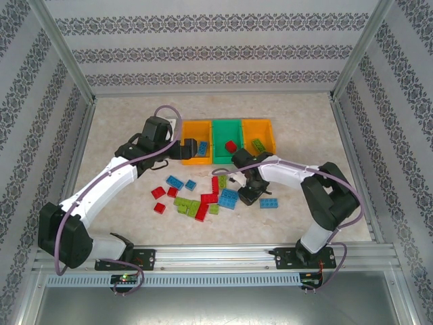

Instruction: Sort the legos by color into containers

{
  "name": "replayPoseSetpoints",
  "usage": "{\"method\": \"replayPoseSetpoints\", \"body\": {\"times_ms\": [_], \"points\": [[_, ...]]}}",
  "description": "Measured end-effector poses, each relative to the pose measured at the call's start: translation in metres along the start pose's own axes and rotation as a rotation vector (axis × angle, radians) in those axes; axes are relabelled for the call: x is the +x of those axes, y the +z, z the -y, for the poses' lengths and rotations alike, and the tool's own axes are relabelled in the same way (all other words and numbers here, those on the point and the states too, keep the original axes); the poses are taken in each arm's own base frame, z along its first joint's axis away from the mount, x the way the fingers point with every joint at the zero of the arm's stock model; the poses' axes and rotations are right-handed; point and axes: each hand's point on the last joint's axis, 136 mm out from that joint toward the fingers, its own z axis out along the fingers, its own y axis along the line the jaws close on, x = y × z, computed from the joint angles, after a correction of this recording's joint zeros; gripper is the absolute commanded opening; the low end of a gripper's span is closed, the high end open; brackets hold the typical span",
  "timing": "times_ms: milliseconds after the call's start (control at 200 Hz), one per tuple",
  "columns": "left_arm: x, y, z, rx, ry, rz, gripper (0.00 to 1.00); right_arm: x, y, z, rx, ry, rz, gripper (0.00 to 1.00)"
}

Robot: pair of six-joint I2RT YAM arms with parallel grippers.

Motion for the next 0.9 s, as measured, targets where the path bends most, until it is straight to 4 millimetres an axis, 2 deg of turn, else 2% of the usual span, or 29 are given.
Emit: {"method": "replayPoseSetpoints", "body": {"times_ms": [85,250,365,600,784,899], "points": [[0.004,-0.003,-0.004,-0.014,0.0,0.004,0.99,-0.001,-0.018,0.013,0.015,0.05,0.067,0.37],[0.014,-0.004,-0.013,-0.046,-0.001,-0.003,1.0,-0.016,-0.067,0.044,0.062,0.173,0.277,0.37],[0.021,-0.002,-0.017,-0.059,-0.005,-0.02,1.0,-0.025,-0.086,0.065,0.082,0.28,0.37,0.36],[0.033,0.002,-0.025,-0.09,-0.009,-0.046,1.0,-0.045,-0.097,0.107,0.103,0.52,0.47,0.35],[0.053,0.005,-0.037,-0.131,-0.016,-0.095,1.0,-0.078,-0.095,0.135,0.11,0.633,0.501,0.37],[0.07,0.007,-0.045,-0.159,-0.023,-0.137,1.0,-0.099,-0.088,0.152,0.117,0.687,0.494,0.41]]}}
